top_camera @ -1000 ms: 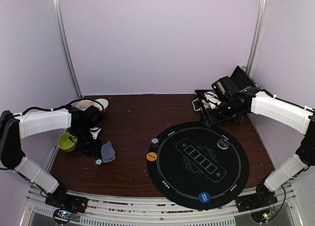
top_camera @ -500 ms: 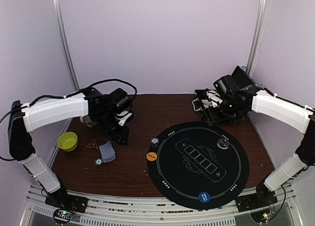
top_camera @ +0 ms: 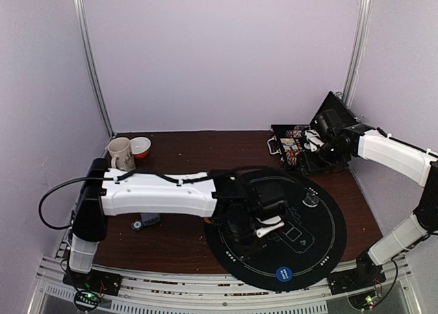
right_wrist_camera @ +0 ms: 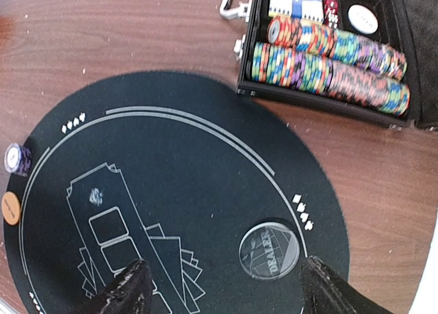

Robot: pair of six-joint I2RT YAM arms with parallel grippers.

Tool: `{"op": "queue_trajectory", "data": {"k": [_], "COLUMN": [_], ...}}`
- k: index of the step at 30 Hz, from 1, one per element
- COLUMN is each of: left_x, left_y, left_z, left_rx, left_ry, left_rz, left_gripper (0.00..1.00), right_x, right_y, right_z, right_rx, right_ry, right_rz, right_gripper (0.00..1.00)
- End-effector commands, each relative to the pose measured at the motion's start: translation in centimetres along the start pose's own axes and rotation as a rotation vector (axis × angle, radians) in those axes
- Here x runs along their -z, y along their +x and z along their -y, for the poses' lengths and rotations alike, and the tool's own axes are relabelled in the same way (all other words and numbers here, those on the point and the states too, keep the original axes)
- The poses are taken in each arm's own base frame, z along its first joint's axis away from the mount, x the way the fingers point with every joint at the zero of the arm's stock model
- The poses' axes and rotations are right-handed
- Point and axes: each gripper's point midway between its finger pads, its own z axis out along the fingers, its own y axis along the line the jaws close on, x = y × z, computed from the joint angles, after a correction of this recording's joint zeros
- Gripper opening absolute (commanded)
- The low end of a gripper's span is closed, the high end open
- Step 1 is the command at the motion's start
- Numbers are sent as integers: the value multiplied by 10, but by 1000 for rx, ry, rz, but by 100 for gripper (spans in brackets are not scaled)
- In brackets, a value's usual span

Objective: Distribute texas hold em gaming equipment
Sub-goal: Place the poker chips pile at the small blind area.

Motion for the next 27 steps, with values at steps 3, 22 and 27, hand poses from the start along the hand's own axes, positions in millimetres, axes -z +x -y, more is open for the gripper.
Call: {"op": "queue_trajectory", "data": {"k": [3,22,27], "left_x": [-38,-75,-84], "left_y": [4,5,9], "left_z": [42,20,20], "left_rx": [-117,-75,-62], "left_ry": [17,-33,-4], "left_rz": [-74,-175,-200], "left_gripper": [0,0,0], "right_x": [16,41,42], "right_y": [7,12,11], "right_z": [1,-9,-12], "right_rx": [-30,-13,-12], "right_ry": [-17,-97,-116], "right_rz": [45,105,107], "right_gripper": [77,77,77]}}
